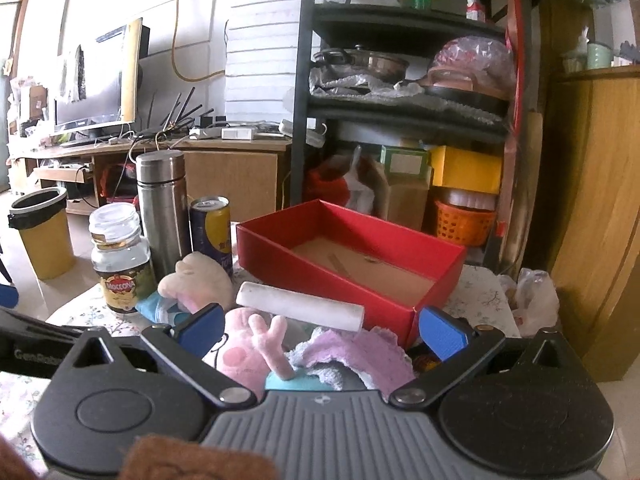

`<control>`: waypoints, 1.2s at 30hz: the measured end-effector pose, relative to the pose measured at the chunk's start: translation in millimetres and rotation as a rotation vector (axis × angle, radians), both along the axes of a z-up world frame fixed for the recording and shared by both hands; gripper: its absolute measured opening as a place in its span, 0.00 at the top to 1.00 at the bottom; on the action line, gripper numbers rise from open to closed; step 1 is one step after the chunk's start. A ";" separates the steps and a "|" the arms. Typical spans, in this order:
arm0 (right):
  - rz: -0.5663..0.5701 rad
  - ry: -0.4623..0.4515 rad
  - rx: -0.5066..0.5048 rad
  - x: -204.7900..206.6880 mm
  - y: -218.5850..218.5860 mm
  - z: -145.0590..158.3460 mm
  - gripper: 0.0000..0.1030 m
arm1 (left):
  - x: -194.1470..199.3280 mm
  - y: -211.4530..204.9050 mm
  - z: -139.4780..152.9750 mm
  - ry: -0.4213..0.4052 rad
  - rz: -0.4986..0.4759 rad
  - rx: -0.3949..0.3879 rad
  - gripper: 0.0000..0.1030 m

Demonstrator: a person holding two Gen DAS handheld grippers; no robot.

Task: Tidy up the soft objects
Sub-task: 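Move left gripper to the pink knitted sock while right gripper approaches the lavender towel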

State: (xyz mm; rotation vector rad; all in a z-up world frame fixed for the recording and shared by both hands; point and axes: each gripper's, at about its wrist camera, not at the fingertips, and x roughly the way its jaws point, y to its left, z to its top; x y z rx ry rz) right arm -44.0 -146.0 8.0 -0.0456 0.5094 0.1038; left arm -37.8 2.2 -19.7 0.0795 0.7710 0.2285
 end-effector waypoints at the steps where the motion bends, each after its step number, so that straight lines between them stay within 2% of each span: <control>1: -0.001 0.005 0.000 0.4 -0.2 -0.5 0.23 | 0.1 -0.2 0.0 0.000 0.000 -0.002 0.05; 36: -0.009 0.026 0.012 0.8 -3.0 -5.7 0.23 | 1.6 -4.9 -0.8 0.028 -0.027 0.001 0.05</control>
